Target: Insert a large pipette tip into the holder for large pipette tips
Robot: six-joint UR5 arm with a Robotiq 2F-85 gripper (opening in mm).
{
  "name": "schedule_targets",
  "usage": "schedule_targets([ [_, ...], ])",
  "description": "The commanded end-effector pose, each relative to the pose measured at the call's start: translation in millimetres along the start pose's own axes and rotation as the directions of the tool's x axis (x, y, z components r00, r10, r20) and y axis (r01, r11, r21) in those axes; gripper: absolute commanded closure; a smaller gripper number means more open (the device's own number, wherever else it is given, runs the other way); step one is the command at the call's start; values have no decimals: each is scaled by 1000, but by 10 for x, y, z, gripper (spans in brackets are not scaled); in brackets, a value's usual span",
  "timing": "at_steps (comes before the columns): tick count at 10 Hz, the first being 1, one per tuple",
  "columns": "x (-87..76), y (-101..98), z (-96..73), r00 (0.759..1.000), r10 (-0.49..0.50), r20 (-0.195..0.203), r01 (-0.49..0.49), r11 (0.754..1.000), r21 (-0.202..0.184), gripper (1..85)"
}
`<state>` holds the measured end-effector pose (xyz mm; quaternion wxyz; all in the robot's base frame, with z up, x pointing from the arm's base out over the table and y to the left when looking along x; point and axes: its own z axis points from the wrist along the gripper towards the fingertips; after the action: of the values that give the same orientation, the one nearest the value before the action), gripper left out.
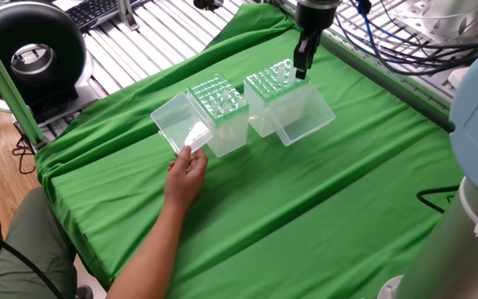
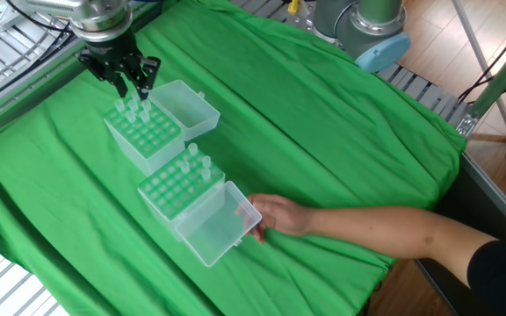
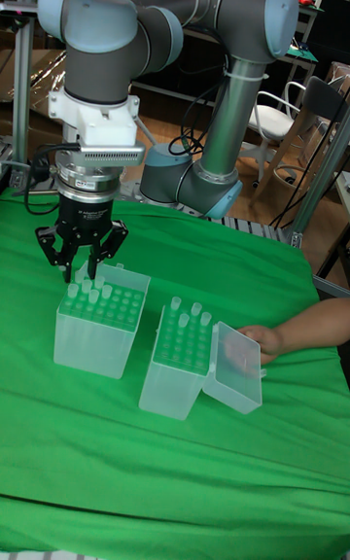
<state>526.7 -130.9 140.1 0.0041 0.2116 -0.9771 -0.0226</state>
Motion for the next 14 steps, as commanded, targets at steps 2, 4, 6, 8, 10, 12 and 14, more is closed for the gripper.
schedule_targets([
  [2,-11,12,6,1000,13,14,-13,1000,-6,520],
  [4,-12,-3,6,1000,14,15,-14,1000,-1,560],
  [6,-19,-37,6,1000,19,18,-19,1000,12,643],
  [8,-23,-77,2,999,28,21,-28,999,28,720],
  [10,-4,-110,-36,999,35,22,-36,998,45,827],
  [12,23,-104,-95,999,43,17,-44,998,49,847],
  [14,84,-29,-246,999,53,0,-53,998,42,847],
])
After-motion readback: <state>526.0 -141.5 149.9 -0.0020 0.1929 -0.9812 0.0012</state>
